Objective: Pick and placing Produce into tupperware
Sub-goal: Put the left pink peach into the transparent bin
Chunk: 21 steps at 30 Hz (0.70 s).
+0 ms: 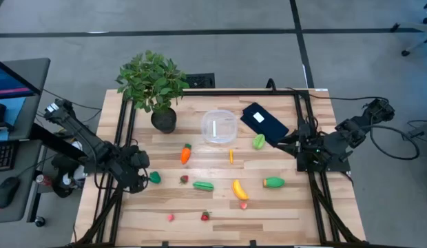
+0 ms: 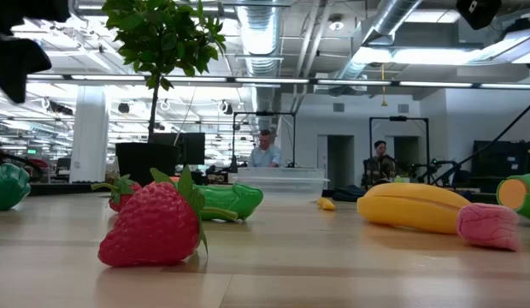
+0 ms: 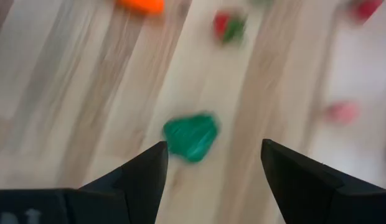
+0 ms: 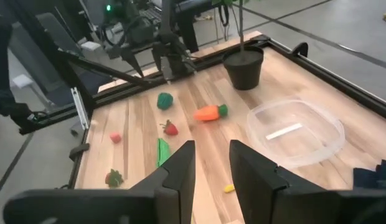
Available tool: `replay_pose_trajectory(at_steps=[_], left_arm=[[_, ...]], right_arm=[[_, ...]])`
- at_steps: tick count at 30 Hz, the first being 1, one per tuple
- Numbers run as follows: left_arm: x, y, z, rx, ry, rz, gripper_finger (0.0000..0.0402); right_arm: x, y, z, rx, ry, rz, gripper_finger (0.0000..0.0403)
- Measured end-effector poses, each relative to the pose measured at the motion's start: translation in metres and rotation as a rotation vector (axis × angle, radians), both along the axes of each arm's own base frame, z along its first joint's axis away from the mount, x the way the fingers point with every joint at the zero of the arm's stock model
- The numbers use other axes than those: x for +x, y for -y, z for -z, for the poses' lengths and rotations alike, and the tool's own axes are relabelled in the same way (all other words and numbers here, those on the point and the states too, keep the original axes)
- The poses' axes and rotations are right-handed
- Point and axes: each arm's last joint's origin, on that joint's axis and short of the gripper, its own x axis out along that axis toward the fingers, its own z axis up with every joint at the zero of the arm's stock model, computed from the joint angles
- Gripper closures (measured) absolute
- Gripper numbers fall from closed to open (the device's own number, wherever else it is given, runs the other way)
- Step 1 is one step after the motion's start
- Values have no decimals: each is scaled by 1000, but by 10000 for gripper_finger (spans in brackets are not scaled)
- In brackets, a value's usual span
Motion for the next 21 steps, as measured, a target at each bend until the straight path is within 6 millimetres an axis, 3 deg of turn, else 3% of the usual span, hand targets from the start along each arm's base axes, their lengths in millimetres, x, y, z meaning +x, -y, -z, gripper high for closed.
replay_pose_trajectory(at_steps=[5, 18, 21], left_arm=[[6, 9, 13, 99, -95, 117, 159], [26, 21, 40, 287, -188, 109, 159], [29, 21, 46, 279, -265, 192, 159]], right_arm=[[7, -4, 4, -16, -32, 11, 310], [19, -11, 12, -49, -84, 16, 310], [20, -11, 12, -36, -86, 24, 310]])
